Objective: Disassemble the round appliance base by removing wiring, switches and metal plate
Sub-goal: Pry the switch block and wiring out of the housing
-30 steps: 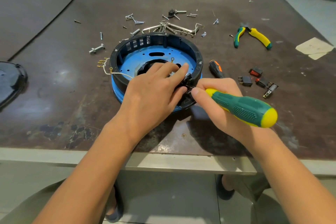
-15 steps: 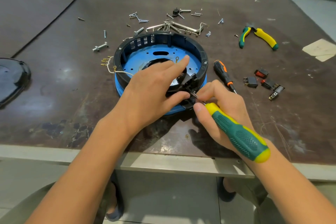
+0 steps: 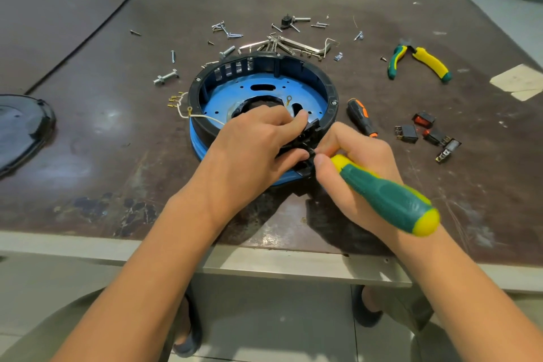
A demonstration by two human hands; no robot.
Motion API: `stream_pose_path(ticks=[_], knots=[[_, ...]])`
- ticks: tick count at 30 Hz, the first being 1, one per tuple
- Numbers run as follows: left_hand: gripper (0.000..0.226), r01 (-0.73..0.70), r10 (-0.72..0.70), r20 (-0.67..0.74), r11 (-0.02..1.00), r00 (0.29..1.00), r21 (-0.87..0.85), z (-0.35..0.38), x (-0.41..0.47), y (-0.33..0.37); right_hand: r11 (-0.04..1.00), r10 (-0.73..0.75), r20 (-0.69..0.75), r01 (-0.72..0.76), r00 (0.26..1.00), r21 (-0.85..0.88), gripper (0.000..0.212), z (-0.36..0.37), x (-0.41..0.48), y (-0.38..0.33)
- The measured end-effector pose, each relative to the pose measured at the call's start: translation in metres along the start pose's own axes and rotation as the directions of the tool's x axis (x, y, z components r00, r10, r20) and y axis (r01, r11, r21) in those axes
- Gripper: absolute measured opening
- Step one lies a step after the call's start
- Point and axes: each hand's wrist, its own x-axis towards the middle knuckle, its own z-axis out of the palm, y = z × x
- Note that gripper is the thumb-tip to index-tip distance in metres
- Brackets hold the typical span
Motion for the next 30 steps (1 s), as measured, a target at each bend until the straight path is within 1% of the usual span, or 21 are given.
stream_pose_path(ticks=[1, 3, 6, 10, 13, 16, 17, 19, 20, 22, 24, 26, 28, 30], knots=[[0.051, -0.001, 0.001, 0.001, 1.0, 1.0, -0.002, 0.0, 0.0, 0.0, 0.999, -0.047, -0.013, 0.047, 0.999, -0.022, 0.014, -0.003, -0.018, 0.001], [0.053, 0.0, 0.0, 0.001, 1.0, 1.0, -0.002, 0.0, 0.0, -0.001, 0.988, -0.12, 0.013, 0.121, 0.993, -0.095, 0.012, 0.001, -0.024, -0.003], [0.054, 0.001, -0.001, -0.006, 1.0, 1.0, 0.01, 0.001, 0.0, -0.001, 0.994, -0.058, 0.0, 0.058, 0.998, -0.093, 0.015, -0.003, -0.009, -0.002], [0.055, 0.025, -0.025, -0.004, 1.0, 1.0, -0.006, 0.002, 0.001, -0.002, 1.0, 0.007, 0.02, -0.007, 1.0, 0.028, 0.025, -0.006, 0.002, -0.013], [0.051, 0.027, -0.027, -0.008, 0.999, 1.0, -0.022, 0.001, 0.002, -0.004, 1.0, 0.023, 0.081, -0.021, 0.996, -0.018, 0.023, -0.007, 0.017, -0.02], [0.049, 0.04, -0.04, 0.005, 0.998, 0.999, -0.041, 0.0, 0.001, -0.005, 0.996, 0.062, 0.095, -0.055, 0.994, -0.073, 0.029, -0.011, 0.026, -0.028], [0.05, 0.055, -0.055, 0.024, 0.998, 0.998, -0.015, 0.0, 0.0, -0.005, 0.995, 0.086, 0.074, -0.082, 0.994, -0.055, 0.028, -0.012, 0.03, -0.03], [0.055, 0.082, -0.088, 0.069, 0.993, 0.994, 0.087, 0.0, -0.001, -0.006, 0.985, 0.167, 0.036, -0.168, 0.985, 0.037, 0.025, -0.014, 0.036, -0.034], [0.056, 0.086, -0.093, 0.073, 0.991, 0.993, 0.102, 0.0, -0.001, -0.006, 0.977, 0.196, 0.03, -0.198, 0.98, 0.079, 0.025, -0.016, 0.038, -0.034], [0.052, 0.094, -0.096, 0.047, 0.994, 0.994, 0.052, -0.001, -0.002, -0.006, 0.974, 0.191, 0.029, -0.194, 0.981, 0.117, 0.025, -0.02, 0.037, -0.029], [0.051, 0.11, -0.11, 0.031, 0.994, 0.993, 0.002, -0.001, 0.0, -0.004, 0.98, 0.149, 0.028, -0.151, 0.989, 0.128, 0.023, -0.023, 0.027, -0.022], [0.055, 0.134, -0.134, 0.019, 0.99, 0.991, -0.048, 0.0, 0.0, -0.002, 0.987, 0.11, 0.008, -0.11, 0.994, 0.117, 0.02, -0.024, 0.012, -0.015], [0.06, 0.163, -0.165, -0.011, 0.982, 0.986, -0.1, 0.0, -0.001, -0.002, 0.985, 0.096, -0.031, -0.09, 0.995, 0.149, 0.017, -0.022, -0.001, -0.014], [0.053, 0.174, -0.184, -0.059, 0.974, 0.981, -0.147, 0.001, -0.001, -0.001, 0.977, 0.098, -0.057, -0.085, 0.994, 0.196, 0.017, -0.02, -0.01, -0.015]])
